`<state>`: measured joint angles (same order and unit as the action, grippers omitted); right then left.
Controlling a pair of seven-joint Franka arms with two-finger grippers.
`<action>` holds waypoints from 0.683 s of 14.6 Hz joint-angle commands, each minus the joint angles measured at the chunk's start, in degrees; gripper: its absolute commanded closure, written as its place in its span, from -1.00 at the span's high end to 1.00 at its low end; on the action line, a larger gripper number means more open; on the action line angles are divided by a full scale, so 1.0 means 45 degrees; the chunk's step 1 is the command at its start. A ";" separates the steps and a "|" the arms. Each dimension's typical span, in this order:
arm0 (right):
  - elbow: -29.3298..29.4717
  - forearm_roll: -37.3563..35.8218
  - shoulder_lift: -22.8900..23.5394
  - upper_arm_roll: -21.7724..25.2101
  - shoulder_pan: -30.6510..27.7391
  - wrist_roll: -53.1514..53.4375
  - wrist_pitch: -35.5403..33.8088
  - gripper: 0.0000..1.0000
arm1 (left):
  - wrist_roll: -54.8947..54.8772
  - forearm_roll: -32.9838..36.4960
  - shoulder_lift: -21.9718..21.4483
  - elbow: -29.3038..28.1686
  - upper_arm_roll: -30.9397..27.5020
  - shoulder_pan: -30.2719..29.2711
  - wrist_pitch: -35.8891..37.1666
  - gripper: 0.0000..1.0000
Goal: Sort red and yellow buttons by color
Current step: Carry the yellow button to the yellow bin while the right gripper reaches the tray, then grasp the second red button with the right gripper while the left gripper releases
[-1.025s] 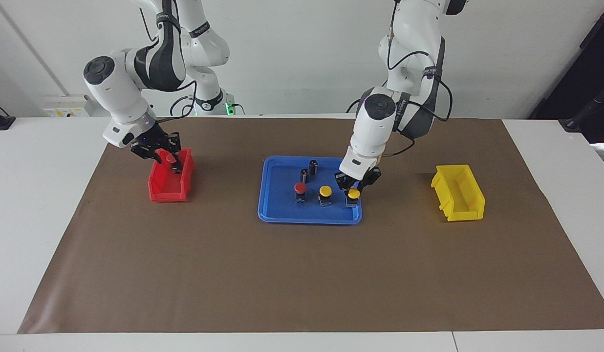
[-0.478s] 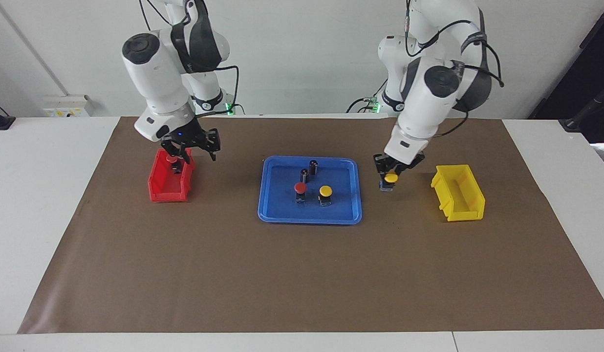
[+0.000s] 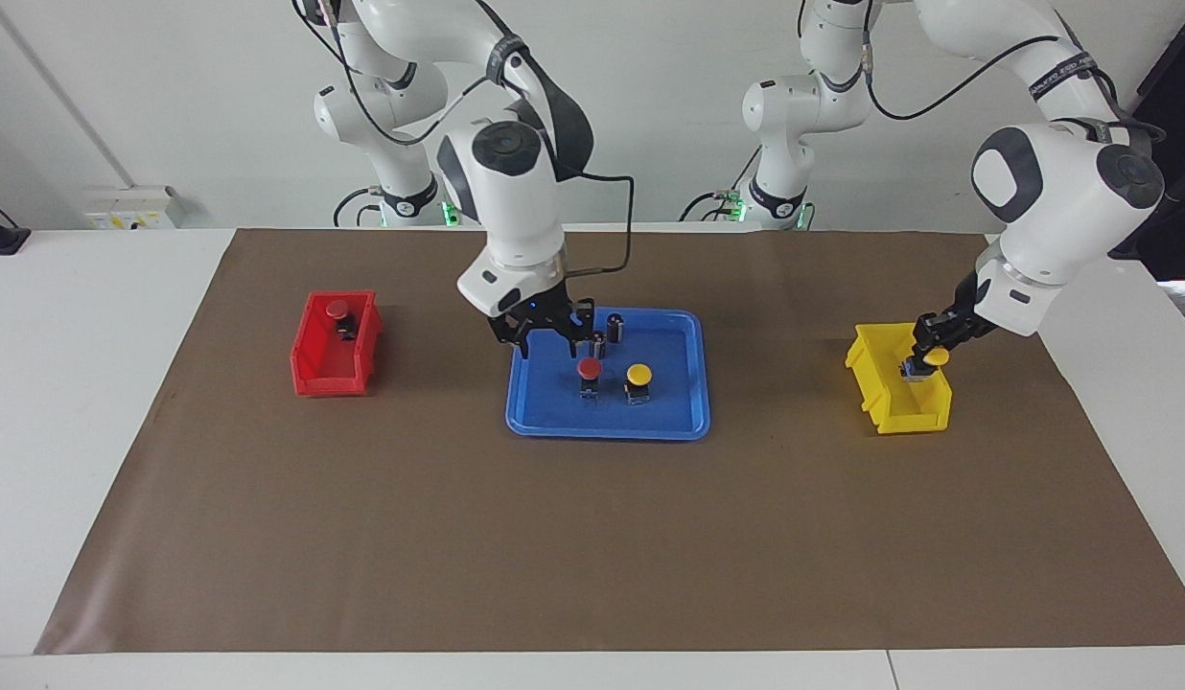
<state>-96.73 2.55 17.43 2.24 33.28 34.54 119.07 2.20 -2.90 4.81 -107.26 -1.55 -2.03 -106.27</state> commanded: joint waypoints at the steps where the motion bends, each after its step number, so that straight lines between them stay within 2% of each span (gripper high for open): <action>1: 0.0635 -0.0875 0.1183 0.0068 0.0552 0.1110 0.0492 0.45 | -0.0429 0.0135 -0.0988 -0.1552 0.0150 -0.0290 -0.0232 -0.97; 5: 0.0245 -0.1210 0.1303 0.0068 0.0827 0.1230 0.0843 0.45 | -0.0373 0.0176 -0.1848 -0.3856 0.0150 -0.0310 -0.2143 -0.97; 10: -0.0495 -0.1191 0.1089 0.0049 0.0905 0.1269 0.0941 0.45 | -0.0372 0.0176 -0.1713 -0.4854 0.0150 -0.0329 -0.3491 -0.97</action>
<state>-96.59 -1.64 23.45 2.30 36.82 39.43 122.82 0.97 -2.83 -1.32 -125.71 -1.42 -2.82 -118.28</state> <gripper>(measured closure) 0.273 0.590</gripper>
